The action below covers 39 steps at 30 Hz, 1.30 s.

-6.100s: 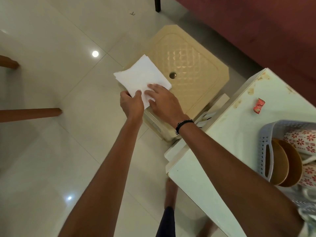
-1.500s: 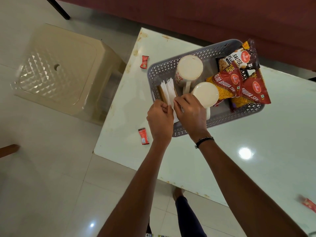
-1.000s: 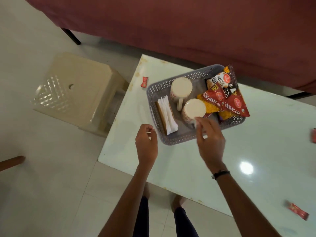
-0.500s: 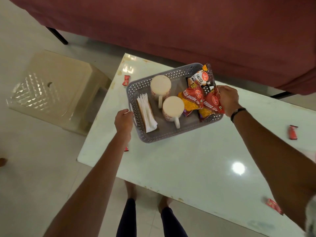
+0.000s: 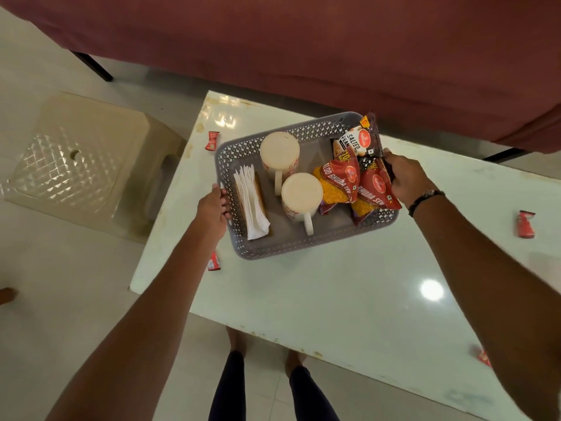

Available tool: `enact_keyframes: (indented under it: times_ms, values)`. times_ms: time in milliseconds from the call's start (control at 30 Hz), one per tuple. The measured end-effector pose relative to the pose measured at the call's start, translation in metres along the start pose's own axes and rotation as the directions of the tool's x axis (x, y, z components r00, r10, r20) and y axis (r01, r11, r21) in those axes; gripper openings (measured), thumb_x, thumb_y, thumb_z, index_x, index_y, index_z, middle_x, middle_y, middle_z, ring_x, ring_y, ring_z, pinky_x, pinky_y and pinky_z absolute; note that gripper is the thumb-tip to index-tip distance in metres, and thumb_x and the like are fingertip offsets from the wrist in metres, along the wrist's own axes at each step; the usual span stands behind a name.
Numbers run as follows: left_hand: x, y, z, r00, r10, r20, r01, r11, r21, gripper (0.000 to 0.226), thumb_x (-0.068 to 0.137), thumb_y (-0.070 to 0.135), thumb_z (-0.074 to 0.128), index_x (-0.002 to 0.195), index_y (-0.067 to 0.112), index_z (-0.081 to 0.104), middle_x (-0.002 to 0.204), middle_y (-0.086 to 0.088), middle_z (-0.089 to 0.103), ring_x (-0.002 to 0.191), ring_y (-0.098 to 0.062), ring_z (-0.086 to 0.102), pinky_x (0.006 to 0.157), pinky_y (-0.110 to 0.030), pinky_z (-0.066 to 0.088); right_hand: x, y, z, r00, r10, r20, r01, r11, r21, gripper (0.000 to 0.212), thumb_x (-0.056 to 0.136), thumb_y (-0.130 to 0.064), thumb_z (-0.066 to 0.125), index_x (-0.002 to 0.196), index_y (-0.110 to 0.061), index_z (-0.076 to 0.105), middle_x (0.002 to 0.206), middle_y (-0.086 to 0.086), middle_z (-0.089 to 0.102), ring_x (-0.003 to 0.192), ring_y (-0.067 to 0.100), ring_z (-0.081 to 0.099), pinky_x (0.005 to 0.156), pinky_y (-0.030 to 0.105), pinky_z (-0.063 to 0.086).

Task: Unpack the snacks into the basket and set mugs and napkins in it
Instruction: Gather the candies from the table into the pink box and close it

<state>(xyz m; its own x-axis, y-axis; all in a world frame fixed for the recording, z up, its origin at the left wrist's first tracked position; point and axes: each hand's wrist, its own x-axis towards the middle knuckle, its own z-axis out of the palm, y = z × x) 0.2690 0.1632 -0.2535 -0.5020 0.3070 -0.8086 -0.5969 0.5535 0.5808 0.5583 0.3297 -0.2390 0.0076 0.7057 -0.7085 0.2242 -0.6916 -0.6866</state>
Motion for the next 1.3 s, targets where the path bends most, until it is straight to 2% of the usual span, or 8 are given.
enact_keyframes:
  times_ms: [167, 300, 467, 667, 767, 967, 1167, 1300]
  values:
    - [-0.033, -0.009, 0.001, 0.997, 0.074, 0.014, -0.075, 0.992, 0.102, 0.036, 0.099, 0.035, 0.037, 0.068, 0.019, 0.047, 0.059, 0.004, 0.033, 0.048, -0.007, 0.025, 0.048, -0.02, 0.023, -0.062, 0.04, -0.032, 0.997, 0.002, -0.078, 0.005, 0.995, 0.096, 0.04, 0.094, -0.04, 0.051, 0.072, -0.018, 0.076, 0.084, 0.005, 0.073, 0.084, 0.021, 0.067, 0.086, 0.036, 0.053]
    - [-0.058, -0.029, 0.001, 0.996, 0.058, 0.065, -0.07, 0.977, 0.203, 0.037, 0.099, 0.035, 0.037, 0.067, 0.019, 0.047, 0.05, 0.007, 0.037, 0.038, -0.005, 0.029, 0.044, -0.02, 0.023, -0.112, 0.073, -0.06, 0.989, 0.053, -0.138, -0.031, 0.988, 0.154, 0.042, 0.096, -0.037, 0.047, 0.114, -0.002, 0.064, 0.112, 0.022, 0.066, 0.088, 0.024, 0.063, 0.088, 0.041, 0.051]
    - [-0.078, -0.062, 0.008, 0.995, 0.011, 0.103, -0.043, 0.949, 0.314, 0.038, 0.099, 0.033, 0.037, 0.065, 0.019, 0.048, 0.057, 0.004, 0.033, 0.046, -0.009, 0.026, 0.046, -0.023, 0.021, -0.163, 0.122, -0.088, 0.963, 0.176, -0.205, -0.107, 0.944, 0.312, 0.028, 0.093, -0.036, 0.055, 0.085, -0.016, 0.071, 0.097, 0.013, 0.072, 0.084, 0.026, 0.068, 0.083, 0.04, 0.054]
    - [-0.093, -0.082, 0.025, 0.987, -0.038, 0.159, -0.026, 0.923, 0.385, 0.037, 0.099, 0.031, 0.037, 0.067, 0.017, 0.048, 0.057, 0.003, 0.035, 0.045, -0.009, 0.029, 0.044, -0.022, 0.024, -0.179, 0.166, -0.117, 0.945, 0.17, -0.28, -0.09, 0.956, 0.278, 0.05, 0.093, -0.041, 0.049, 0.116, 0.002, 0.06, 0.108, 0.021, 0.069, 0.07, 0.015, 0.063, 0.072, 0.033, 0.051]
    - [-0.093, -0.086, 0.039, 0.978, -0.043, 0.203, -0.043, 0.914, 0.402, 0.037, 0.1, 0.031, 0.036, 0.068, 0.017, 0.047, 0.058, 0.003, 0.034, 0.048, -0.009, 0.026, 0.044, -0.022, 0.022, -0.179, 0.173, -0.129, 0.937, 0.158, -0.312, -0.077, 0.964, 0.256, 0.055, 0.094, -0.042, 0.046, 0.121, 0.005, 0.056, 0.085, 0.007, 0.073, 0.06, 0.008, 0.061, 0.07, 0.031, 0.052]
    - [-0.085, -0.076, 0.067, 0.978, -0.002, 0.206, -0.085, 0.907, 0.413, 0.037, 0.1, 0.031, 0.036, 0.067, 0.018, 0.046, 0.057, 0.004, 0.033, 0.032, -0.004, 0.026, 0.038, -0.018, 0.02, -0.157, 0.159, -0.141, 0.947, 0.125, -0.297, -0.022, 0.945, 0.326, 0.055, 0.094, -0.04, 0.048, 0.124, 0.006, 0.053, 0.116, 0.029, 0.062, 0.07, 0.017, 0.059, 0.078, 0.036, 0.05]
    - [-0.079, -0.065, 0.084, 0.985, 0.028, 0.17, -0.094, 0.914, 0.394, 0.036, 0.099, 0.031, 0.037, 0.067, 0.018, 0.046, 0.049, 0.007, 0.038, 0.03, -0.002, 0.027, 0.04, -0.019, 0.02, -0.138, 0.143, -0.141, 0.932, 0.167, -0.322, -0.021, 0.911, 0.411, 0.038, 0.093, -0.036, 0.054, 0.067, -0.021, 0.076, 0.074, 0.001, 0.074, 0.086, 0.027, 0.068, 0.094, 0.047, 0.051]
    - [-0.075, -0.068, 0.089, 0.991, 0.029, 0.133, -0.081, 0.91, 0.407, 0.036, 0.099, 0.031, 0.038, 0.067, 0.017, 0.046, 0.049, 0.006, 0.038, 0.021, -0.003, 0.026, 0.039, -0.019, 0.02, -0.129, 0.145, -0.142, 0.93, 0.232, -0.284, -0.069, 0.872, 0.485, 0.029, 0.09, -0.038, 0.058, 0.076, -0.018, 0.074, 0.089, 0.011, 0.073, 0.093, 0.032, 0.069, 0.094, 0.049, 0.051]
